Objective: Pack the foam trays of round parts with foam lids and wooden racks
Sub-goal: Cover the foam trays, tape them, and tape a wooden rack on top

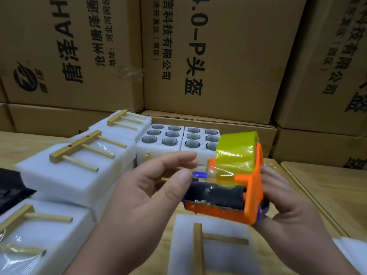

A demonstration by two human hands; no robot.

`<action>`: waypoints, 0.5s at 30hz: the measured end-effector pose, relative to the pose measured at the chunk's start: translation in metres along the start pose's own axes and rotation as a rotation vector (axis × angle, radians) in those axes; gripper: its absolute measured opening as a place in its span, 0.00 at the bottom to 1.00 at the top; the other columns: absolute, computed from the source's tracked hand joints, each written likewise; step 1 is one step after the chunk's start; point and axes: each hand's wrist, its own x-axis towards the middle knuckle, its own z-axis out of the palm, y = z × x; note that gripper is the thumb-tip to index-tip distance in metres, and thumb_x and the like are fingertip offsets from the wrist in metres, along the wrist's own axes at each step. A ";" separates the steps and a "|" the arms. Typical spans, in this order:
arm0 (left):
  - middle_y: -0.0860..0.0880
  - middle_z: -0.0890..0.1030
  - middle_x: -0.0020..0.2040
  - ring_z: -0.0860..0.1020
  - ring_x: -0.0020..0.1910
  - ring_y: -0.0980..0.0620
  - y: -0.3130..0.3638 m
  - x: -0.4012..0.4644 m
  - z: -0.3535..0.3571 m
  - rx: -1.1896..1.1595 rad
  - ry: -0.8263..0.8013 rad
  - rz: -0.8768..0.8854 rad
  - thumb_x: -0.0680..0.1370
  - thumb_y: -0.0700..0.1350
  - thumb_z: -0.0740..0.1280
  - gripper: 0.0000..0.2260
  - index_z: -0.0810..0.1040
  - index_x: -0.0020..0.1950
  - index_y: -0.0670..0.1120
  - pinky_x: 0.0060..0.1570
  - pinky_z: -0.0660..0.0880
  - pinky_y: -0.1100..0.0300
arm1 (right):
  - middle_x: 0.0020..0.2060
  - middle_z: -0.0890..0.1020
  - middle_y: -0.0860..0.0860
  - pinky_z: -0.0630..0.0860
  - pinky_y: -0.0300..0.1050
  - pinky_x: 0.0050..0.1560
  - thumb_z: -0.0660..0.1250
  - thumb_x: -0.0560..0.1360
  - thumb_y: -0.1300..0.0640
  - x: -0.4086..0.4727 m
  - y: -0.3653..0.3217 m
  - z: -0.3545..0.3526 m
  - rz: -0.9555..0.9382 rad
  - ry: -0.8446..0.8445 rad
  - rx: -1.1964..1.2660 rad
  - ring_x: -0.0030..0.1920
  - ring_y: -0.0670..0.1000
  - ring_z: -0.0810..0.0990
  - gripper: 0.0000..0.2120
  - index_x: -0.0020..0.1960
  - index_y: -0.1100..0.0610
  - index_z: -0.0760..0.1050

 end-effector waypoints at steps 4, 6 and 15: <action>0.58 0.87 0.50 0.85 0.51 0.57 -0.005 0.005 0.002 -0.052 -0.037 -0.266 0.69 0.55 0.76 0.12 0.85 0.51 0.65 0.51 0.81 0.58 | 0.58 0.81 0.32 0.66 0.27 0.66 0.78 0.65 0.52 -0.001 0.002 0.005 -0.086 -0.035 -0.079 0.69 0.34 0.71 0.15 0.51 0.42 0.83; 0.53 0.87 0.53 0.85 0.54 0.47 -0.006 0.008 0.000 -0.126 -0.062 -0.407 0.67 0.55 0.77 0.13 0.87 0.51 0.60 0.61 0.79 0.42 | 0.58 0.81 0.34 0.67 0.29 0.66 0.78 0.63 0.59 -0.001 0.003 0.005 -0.111 -0.074 -0.122 0.69 0.35 0.71 0.17 0.50 0.46 0.85; 0.41 0.87 0.44 0.85 0.40 0.46 0.000 0.007 -0.009 -0.207 -0.133 -0.528 0.64 0.59 0.74 0.15 0.86 0.47 0.56 0.48 0.77 0.49 | 0.58 0.80 0.34 0.71 0.38 0.65 0.77 0.67 0.52 0.001 -0.001 0.003 -0.144 -0.107 -0.182 0.69 0.39 0.73 0.14 0.52 0.48 0.86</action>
